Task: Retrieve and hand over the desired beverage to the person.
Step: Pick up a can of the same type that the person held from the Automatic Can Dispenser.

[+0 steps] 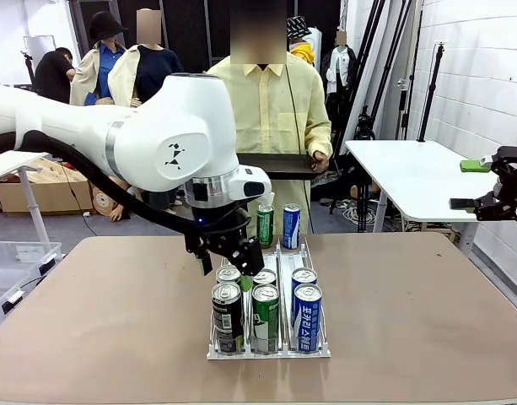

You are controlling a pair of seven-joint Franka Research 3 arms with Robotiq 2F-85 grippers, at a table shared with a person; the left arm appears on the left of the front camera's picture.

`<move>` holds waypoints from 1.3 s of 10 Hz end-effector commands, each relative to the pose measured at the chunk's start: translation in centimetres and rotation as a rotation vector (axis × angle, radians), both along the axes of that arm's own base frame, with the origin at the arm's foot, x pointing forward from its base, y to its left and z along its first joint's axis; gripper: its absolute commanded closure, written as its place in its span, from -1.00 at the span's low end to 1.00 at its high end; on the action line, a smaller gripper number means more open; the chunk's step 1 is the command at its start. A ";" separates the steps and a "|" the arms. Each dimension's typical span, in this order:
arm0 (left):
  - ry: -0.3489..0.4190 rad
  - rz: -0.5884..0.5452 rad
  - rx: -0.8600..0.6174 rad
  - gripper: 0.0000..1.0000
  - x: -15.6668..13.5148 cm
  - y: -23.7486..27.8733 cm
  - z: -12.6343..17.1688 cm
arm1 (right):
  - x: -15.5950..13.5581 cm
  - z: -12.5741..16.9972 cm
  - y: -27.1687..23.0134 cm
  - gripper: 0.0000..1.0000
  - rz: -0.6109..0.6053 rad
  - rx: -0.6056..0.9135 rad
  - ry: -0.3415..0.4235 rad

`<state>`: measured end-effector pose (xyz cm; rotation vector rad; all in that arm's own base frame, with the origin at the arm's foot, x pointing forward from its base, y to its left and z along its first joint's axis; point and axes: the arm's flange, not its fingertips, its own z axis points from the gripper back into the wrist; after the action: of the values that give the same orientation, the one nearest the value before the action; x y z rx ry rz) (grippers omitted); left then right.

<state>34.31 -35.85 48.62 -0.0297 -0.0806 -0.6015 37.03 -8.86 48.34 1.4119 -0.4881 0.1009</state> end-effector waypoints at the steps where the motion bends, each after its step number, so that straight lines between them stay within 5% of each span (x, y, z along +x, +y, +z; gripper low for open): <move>1: 0.002 0.038 0.064 -1.00 0.5 -1.7 -0.3 | 0.0 0.1 0.0 -1.00 0.005 0.011 0.006; 13: 0.037 0.161 0.101 -1.00 1.0 -1.4 -4.0 | 0.0 0.1 0.0 -1.00 0.005 0.011 0.006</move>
<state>35.67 -37.23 44.79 0.0770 -0.0063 -0.4792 37.03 -8.87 48.34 1.4121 -0.4880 0.1009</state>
